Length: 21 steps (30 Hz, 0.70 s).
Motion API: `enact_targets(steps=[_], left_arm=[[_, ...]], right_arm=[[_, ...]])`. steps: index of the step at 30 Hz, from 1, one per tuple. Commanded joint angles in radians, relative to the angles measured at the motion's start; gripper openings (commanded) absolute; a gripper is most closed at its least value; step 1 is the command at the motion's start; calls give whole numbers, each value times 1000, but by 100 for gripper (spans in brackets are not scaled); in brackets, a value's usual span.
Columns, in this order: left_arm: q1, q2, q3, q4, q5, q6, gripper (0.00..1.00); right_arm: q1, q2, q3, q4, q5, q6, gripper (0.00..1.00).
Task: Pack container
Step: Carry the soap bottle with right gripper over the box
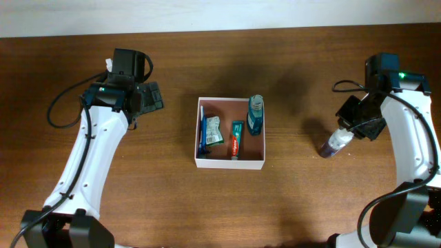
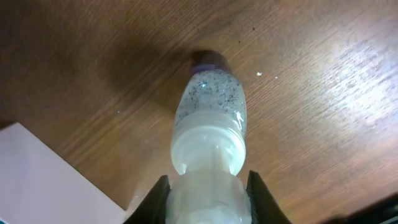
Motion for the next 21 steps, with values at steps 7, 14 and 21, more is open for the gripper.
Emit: enact_targets(steps=[7, 14, 21], left_arm=[[2, -5, 8, -1, -14, 5, 99], [2, -5, 8, -1, -14, 5, 99], [2, -5, 8, -1, -14, 5, 99]], right_arm=[[21, -164, 60, -19, -14, -148, 17], [111, -324, 63, -53, -35, -174, 18], [290, -397, 112, -83, -37, -173, 18]])
